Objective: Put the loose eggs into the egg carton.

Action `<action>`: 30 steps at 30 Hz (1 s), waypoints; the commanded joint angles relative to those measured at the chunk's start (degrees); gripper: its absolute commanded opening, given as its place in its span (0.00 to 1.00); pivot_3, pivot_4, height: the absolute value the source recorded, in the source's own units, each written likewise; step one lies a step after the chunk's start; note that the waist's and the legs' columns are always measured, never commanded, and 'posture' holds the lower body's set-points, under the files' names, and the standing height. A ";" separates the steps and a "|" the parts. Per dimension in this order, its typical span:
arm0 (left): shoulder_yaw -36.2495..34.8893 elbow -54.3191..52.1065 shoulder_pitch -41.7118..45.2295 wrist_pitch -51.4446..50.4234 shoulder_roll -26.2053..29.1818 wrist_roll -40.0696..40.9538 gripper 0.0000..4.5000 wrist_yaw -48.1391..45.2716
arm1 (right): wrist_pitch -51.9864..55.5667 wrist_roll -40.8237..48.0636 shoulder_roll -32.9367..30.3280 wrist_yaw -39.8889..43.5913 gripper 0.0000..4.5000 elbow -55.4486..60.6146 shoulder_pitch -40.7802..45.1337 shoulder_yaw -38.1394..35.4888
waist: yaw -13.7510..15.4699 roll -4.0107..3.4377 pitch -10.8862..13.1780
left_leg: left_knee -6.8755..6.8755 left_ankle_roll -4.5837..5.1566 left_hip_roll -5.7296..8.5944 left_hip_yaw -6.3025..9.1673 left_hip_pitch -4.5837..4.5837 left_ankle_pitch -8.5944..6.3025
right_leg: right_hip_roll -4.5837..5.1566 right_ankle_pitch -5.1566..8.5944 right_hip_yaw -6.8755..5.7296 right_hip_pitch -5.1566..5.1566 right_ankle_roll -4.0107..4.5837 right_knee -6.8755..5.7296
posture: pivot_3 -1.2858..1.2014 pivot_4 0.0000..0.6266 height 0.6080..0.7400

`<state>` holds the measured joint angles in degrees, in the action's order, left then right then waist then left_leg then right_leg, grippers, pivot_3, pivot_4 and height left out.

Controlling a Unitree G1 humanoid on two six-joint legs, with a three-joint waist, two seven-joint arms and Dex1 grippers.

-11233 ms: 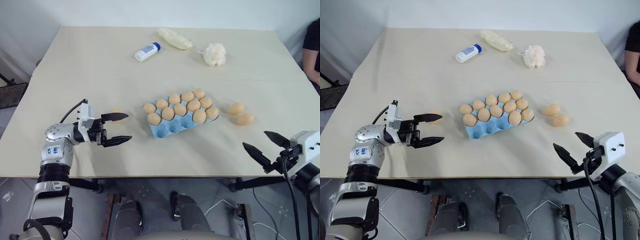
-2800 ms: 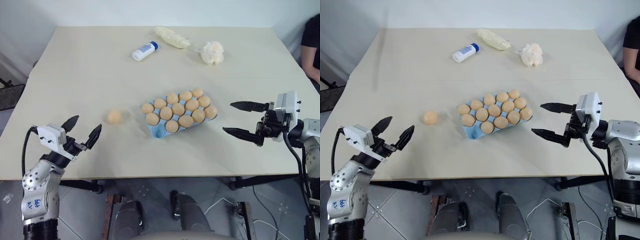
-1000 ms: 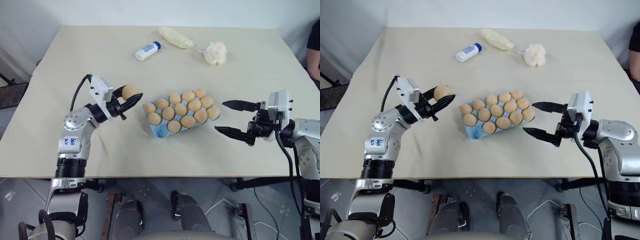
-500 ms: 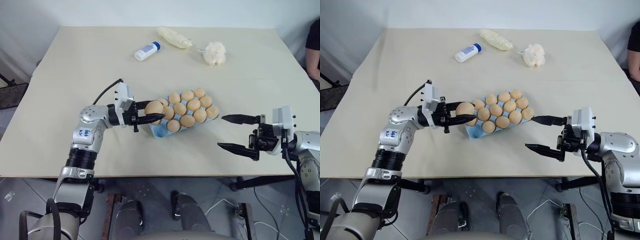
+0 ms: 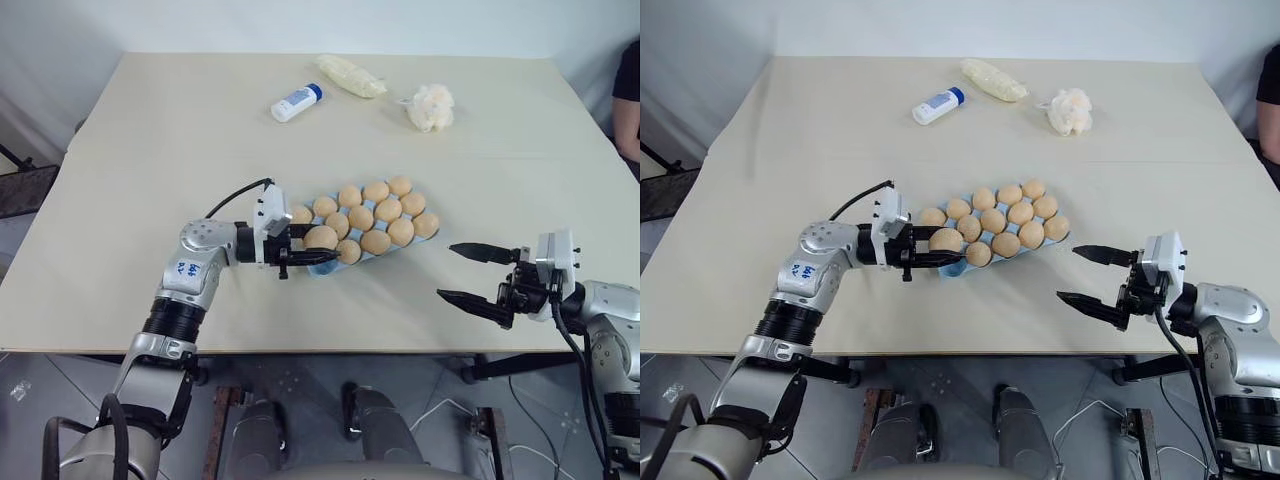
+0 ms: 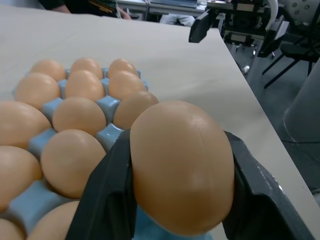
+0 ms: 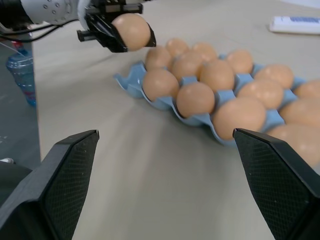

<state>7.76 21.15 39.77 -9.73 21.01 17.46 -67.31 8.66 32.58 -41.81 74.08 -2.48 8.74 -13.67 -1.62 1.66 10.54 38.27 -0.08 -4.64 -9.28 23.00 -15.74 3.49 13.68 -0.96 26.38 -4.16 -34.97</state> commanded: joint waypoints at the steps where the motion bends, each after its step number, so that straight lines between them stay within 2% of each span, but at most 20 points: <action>1: 0.06 -0.34 -0.05 0.80 0.00 -0.85 0.73 0.19 | -1.56 -0.08 0.27 0.40 1.00 -0.09 1.25 -0.10 | -0.01 0.00 0.00 | 0.00 0.00 0.00 0.00 0.00 0.00 | 0.00 0.00 0.00 0.00 0.00 0.00 | 0.52 0.24 1.00; 5: -0.36 -0.18 -0.10 1.58 -0.14 -1.29 1.00 0.67 | -1.61 -0.42 0.25 0.28 1.00 -0.26 1.71 0.18 | 0.07 0.00 0.00 | 0.01 0.00 0.01 0.00 0.00 0.00 | 0.01 0.00 0.00 -0.01 0.00 -0.01 | 0.52 0.24 1.00; 13: -2.91 -1.49 1.39 2.17 1.64 -1.17 1.00 2.84 | -1.48 -0.35 -0.36 0.10 1.00 0.24 2.20 -0.05 | 0.01 0.00 0.00 | 0.01 0.00 0.00 0.00 0.01 0.00 | 0.01 0.00 0.00 0.00 -0.01 -0.01 | 0.52 0.24 1.00; 16: -7.42 -2.56 2.64 1.68 2.30 0.95 1.00 6.60 | -1.36 -0.27 -0.74 0.32 1.00 0.49 2.45 -0.14 | -0.01 0.00 0.00 | 0.01 -0.01 -0.01 0.01 -0.01 0.01 | 0.00 0.00 0.00 0.00 -0.01 -0.05 | 0.52 0.24 1.00; 19: -12.01 -3.15 2.42 -3.04 2.83 5.04 1.00 8.71 | -1.26 -0.49 -1.10 0.81 1.00 -0.11 3.36 0.23 | 0.01 0.00 0.00 | 0.03 -0.01 -0.01 0.04 -0.01 0.03 | 0.01 -0.01 0.00 0.00 -0.01 -0.09 | 0.52 0.24 1.00; 23: -15.80 -4.87 -2.96 -1.60 5.70 7.68 1.00 5.41 | -1.06 -0.94 -0.98 1.60 1.00 -2.25 6.69 1.43 | -0.24 0.00 0.00 | 0.00 -0.01 -0.01 0.01 -0.04 0.03 | 0.02 -0.01 0.03 0.00 -0.02 -0.09 | 0.52 0.24 1.00; 30: -16.69 -7.14 -12.09 -0.67 9.98 7.59 1.00 3.12 | -1.54 -2.63 -0.61 4.45 1.00 -8.52 13.69 4.67 | 0.01 0.00 0.00 | -0.06 -0.15 -0.07 -0.05 -0.15 0.06 | 0.00 0.05 -0.02 0.01 0.09 -0.19 | 0.52 0.24 1.00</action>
<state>-8.08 16.42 27.71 -11.72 30.09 24.29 -63.47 7.72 30.12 -42.05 77.29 -10.43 21.18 -8.79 -1.61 1.66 10.54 38.22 -0.21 -4.69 -9.33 22.87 -15.66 3.51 13.73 -0.98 26.39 -4.07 -35.17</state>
